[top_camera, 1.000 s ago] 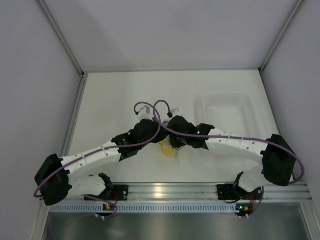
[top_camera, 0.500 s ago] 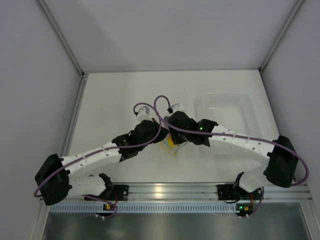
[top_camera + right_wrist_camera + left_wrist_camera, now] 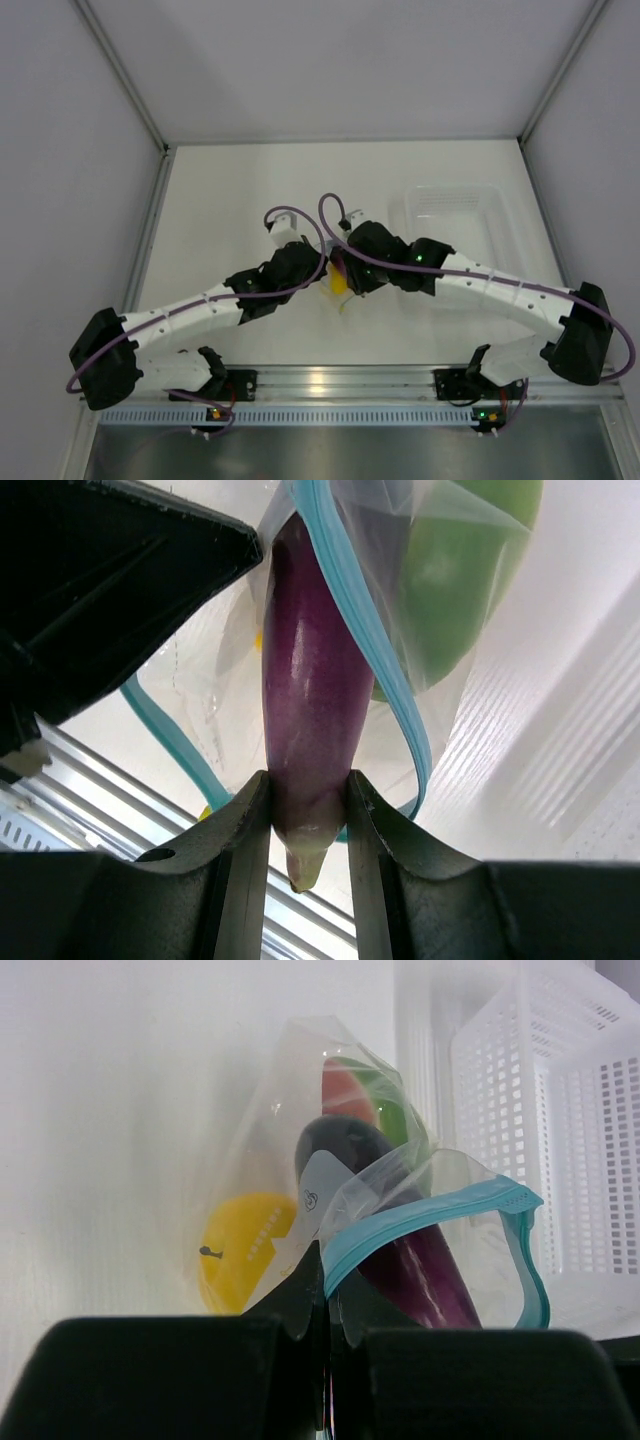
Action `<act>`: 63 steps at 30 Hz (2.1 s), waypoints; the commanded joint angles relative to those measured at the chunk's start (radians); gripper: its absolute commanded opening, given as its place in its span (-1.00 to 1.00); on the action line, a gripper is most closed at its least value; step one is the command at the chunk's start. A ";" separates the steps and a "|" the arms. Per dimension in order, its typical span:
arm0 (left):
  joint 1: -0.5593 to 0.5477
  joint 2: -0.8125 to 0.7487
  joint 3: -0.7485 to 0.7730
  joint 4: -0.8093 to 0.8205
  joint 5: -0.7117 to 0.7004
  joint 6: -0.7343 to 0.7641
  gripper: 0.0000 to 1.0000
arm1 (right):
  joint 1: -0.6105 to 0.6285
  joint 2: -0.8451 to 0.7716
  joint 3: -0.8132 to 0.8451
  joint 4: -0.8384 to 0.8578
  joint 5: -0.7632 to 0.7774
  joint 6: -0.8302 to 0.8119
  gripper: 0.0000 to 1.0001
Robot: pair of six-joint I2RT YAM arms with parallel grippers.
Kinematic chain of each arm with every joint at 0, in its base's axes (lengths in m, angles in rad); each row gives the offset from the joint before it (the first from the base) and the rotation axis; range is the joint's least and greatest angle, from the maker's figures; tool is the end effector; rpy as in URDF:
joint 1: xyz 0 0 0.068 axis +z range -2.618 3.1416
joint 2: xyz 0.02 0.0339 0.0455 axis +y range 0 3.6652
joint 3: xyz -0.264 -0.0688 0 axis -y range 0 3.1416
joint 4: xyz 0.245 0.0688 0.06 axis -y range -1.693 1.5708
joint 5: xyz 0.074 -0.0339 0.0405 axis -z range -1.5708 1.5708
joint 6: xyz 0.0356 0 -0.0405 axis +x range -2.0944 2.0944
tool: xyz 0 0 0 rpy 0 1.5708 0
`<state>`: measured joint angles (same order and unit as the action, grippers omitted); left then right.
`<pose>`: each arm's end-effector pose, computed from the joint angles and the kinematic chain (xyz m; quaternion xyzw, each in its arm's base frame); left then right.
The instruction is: Open the zip-top bag and remove the fake food
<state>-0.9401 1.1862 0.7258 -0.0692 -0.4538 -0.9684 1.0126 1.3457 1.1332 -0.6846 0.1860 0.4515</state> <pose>0.1651 -0.1996 0.2496 -0.1238 0.8436 -0.2826 0.4395 0.1545 0.2350 0.2926 -0.2307 0.9115 0.1548 0.3034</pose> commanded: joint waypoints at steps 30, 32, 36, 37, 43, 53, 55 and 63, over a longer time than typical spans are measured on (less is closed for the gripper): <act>-0.006 -0.008 0.054 -0.053 -0.092 -0.030 -1.00 | -0.112 -0.465 0.011 -0.099 0.141 -0.069 -1.00; -0.006 -0.008 0.049 -0.053 -0.085 -0.030 -1.00 | -0.218 -0.476 -0.003 -0.087 0.138 -0.086 -1.00; -0.006 -0.011 0.046 -0.053 -0.071 -0.030 -1.00 | -0.359 -0.441 -0.024 -0.076 0.144 -0.125 -1.00; -0.006 -0.010 0.046 -0.053 -0.069 -0.030 -1.00 | -0.420 -0.427 -0.042 -0.070 0.150 -0.132 -1.00; -0.005 0.000 0.046 -0.053 -0.042 -0.035 -1.00 | -0.670 -0.321 -0.125 0.032 0.096 -0.145 -1.00; -0.005 0.003 0.060 -0.053 0.015 -0.015 -1.00 | -0.770 -0.057 -0.199 0.210 0.069 -0.126 -0.83; -0.003 0.001 0.064 -0.052 0.035 -0.012 -1.00 | -0.773 -0.024 -0.208 0.230 0.069 -0.119 -0.75; -0.003 -0.030 0.072 -0.053 0.061 0.013 -1.00 | -0.775 -0.006 -0.225 0.244 0.072 -0.106 -0.11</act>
<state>-0.9424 1.1954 0.7685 -0.1368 -0.4091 -0.9768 0.2520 1.3682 0.8974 -0.5007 0.2584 0.3393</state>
